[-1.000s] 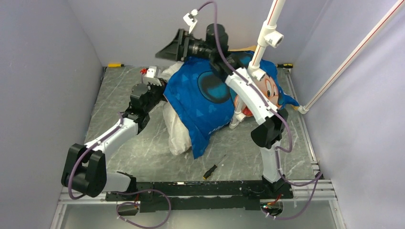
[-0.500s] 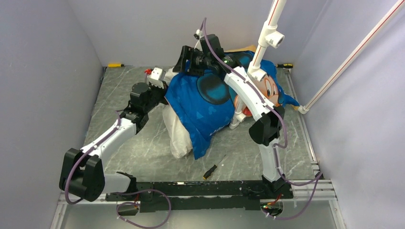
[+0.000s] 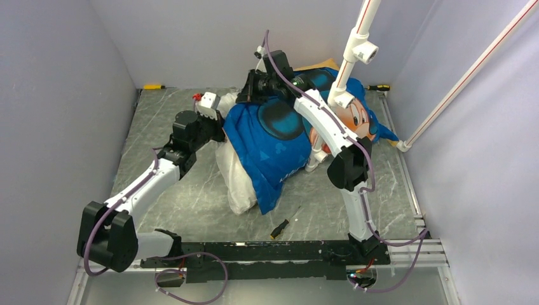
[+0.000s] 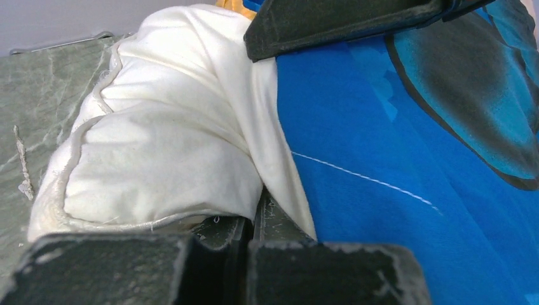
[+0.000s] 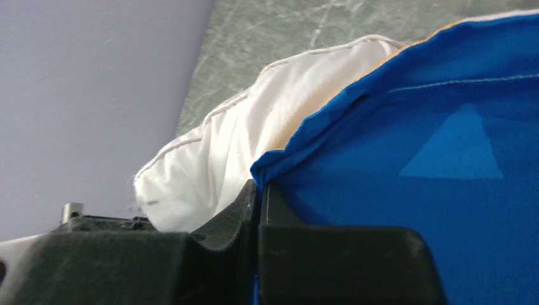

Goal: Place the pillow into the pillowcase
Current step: Stuff the pillow into the pillowcase.

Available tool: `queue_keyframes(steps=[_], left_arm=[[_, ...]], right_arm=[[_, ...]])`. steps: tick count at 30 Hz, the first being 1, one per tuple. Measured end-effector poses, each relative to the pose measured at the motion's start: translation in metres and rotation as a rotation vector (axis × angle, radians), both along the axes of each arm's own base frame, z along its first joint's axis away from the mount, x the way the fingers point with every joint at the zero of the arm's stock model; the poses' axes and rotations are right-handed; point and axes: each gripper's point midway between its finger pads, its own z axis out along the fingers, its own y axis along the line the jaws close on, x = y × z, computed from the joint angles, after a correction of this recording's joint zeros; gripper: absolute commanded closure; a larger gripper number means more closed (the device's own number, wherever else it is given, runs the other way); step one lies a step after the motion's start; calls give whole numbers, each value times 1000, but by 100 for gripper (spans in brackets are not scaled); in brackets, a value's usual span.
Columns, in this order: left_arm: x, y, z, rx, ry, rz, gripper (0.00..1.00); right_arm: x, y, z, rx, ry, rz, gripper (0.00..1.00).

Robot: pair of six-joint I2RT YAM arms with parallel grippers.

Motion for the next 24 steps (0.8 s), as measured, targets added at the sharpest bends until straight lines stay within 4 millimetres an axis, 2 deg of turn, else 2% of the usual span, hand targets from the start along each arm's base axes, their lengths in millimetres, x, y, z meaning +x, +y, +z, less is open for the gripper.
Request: queue_keyframes(steps=[4,8,11,15,20,24], left_arm=[[0,1,3,-15,1,13,100],[1,0,14,-41,-11,18,100],[5,1,33,-68,-53,35,100],[11,10,74,-123,-161,83,100],[15,11,111,-228,-268,105,100],[17,10,127,-298,-335,102,100]], right_arm=[[-4,9,15,135,15,59,100],[-7,27,51,340,27,149,100],[-12,41,83,475,23,230,100],[-19,52,122,656,13,328,100],[-32,54,151,762,4,412,100],[-45,52,173,841,-1,464,100]])
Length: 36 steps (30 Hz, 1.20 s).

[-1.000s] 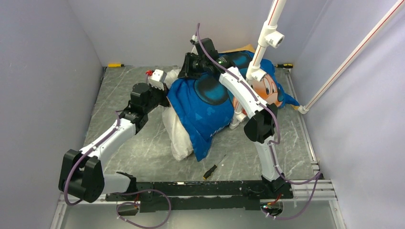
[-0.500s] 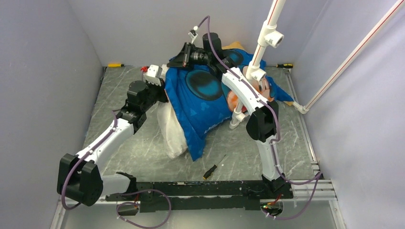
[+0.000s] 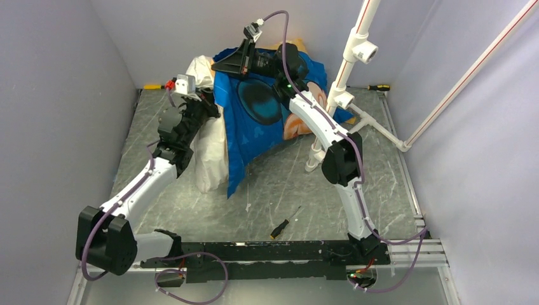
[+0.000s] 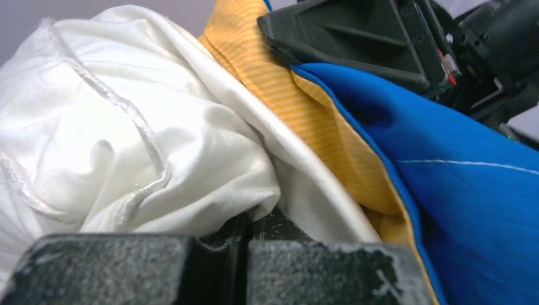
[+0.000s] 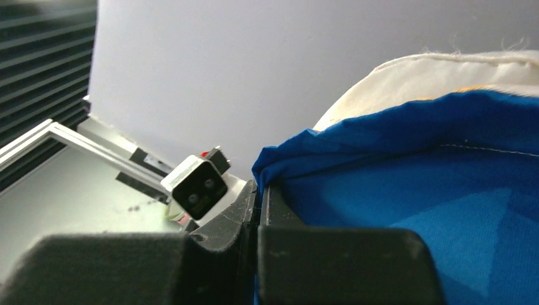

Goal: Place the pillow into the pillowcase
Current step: Stuff the pillow into the pillowcase.

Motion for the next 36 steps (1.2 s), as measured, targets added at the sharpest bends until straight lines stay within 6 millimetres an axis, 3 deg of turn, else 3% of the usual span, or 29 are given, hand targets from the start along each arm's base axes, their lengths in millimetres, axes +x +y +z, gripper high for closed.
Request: queue_keyframes(steps=[4,8,21,24,25,27,29,31,32,33,36], left_arm=[[6,-2,9,-35,-56,-4,100],[17,-6,4,-43,-78,-21,100],[49,-59,-50,33,14,-78,100],[54,-61,-57,39,55,-70,100],[54,-61,-59,36,64,-69,100],[52,-60,-61,25,87,-70,100],[47,-60,-67,3,126,-79,100],[38,-62,-75,-31,182,-107,100],[33,-63,-81,-52,220,-130,100],[26,-66,-91,-72,269,-155,100],[13,-62,-106,-114,357,-173,100]], right_arm=[[-7,-1,11,57,1,32,100],[-6,1,14,73,2,43,100],[-3,4,-1,35,37,65,100],[1,4,-5,20,55,55,100],[3,4,-8,12,55,50,91],[7,6,-13,-5,47,29,63],[11,7,-23,-31,43,-6,46],[12,4,-36,-84,55,-50,37],[9,3,-38,-102,53,-68,13],[3,2,-38,-119,46,-83,2],[-18,-9,-28,-163,-6,-119,0]])
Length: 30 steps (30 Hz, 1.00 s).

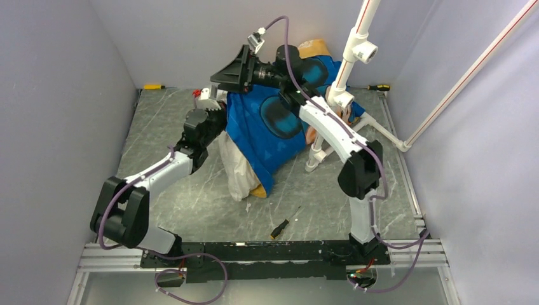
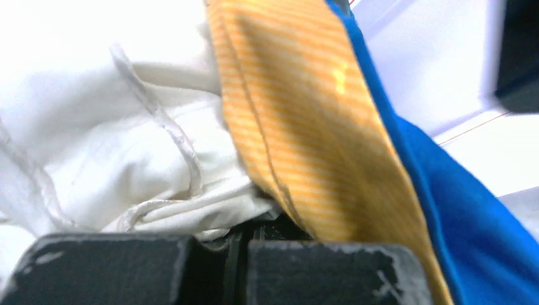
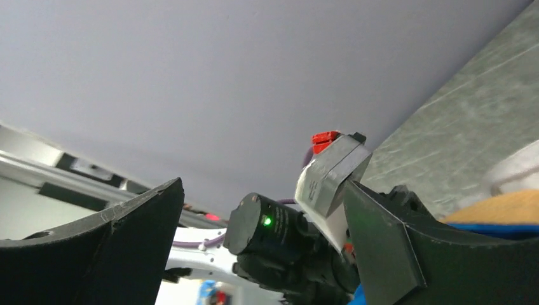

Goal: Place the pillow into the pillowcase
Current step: Stuff the pillow into the pillowcase.

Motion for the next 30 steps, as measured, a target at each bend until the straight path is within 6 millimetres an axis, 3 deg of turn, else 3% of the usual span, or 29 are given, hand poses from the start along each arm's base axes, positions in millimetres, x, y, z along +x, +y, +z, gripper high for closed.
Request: queue_keyframes(steps=[6,9,15,18,24,30], left_arm=[[-7,22,-3,-43,84,46,100],[-7,28,-6,-42,101,60,100],[-9,36,-10,-24,125,77,100],[-11,39,-11,-9,126,86,100],[-13,45,-13,2,136,102,100],[-12,49,-16,3,150,120,100]], right_arm=[[-2,-31,43,-113,-227,-209,0],[2,-52,43,-226,-319,-349,0],[-7,-100,-3,-480,-470,-526,0],[-1,-115,-18,-553,-493,-578,0],[5,-128,-54,-642,-464,-602,5],[-22,-133,-86,-699,-425,-529,11]])
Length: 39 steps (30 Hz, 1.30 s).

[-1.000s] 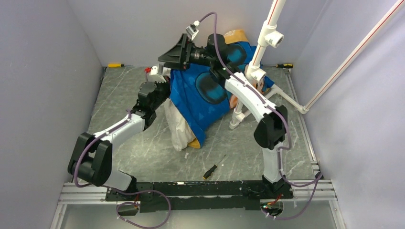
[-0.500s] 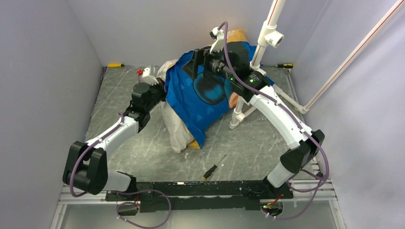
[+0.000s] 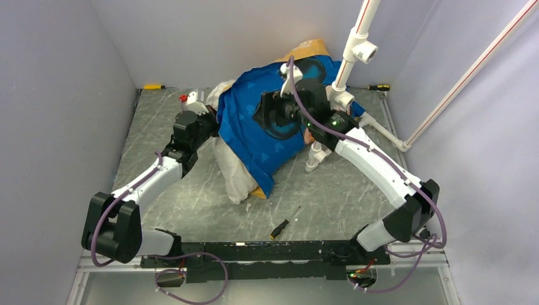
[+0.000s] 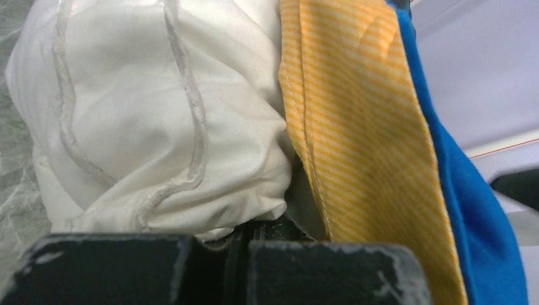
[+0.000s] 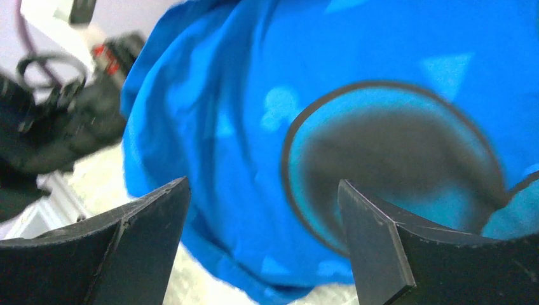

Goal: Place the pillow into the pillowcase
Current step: Stuff the pillow into the pillowcase.

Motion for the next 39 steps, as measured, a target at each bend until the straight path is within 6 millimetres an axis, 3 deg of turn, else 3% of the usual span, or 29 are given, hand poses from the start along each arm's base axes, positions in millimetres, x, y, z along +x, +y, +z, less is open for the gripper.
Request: queue_keyframes(steps=[4,8,13,16,19,23,25,27,30,35,39], left_arm=[[0,2,-4,5,15,7,100],[0,4,-6,6,24,11,100],[1,5,-7,1,31,16,100],[1,5,-7,-3,36,19,100],[1,5,-7,-5,38,21,100],[1,7,-8,-3,43,25,100],[1,9,-10,0,51,31,100],[1,14,-11,4,61,45,100],[2,25,-8,7,63,80,100],[8,36,-2,-5,47,122,100],[23,37,3,-25,43,136,100]], right_arm=[[-49,21,-18,-55,33,92,13],[-103,46,-47,-123,93,208,14],[-132,47,-97,-214,176,239,16],[-137,43,-123,-279,208,214,18],[-125,43,-143,-332,207,160,27],[-103,45,-175,-434,193,92,61],[-91,49,-186,-487,182,73,84],[-83,52,-187,-507,186,72,100],[-77,61,-165,-442,220,122,100],[-71,80,-107,-226,288,249,100],[-72,117,-59,-48,341,367,100]])
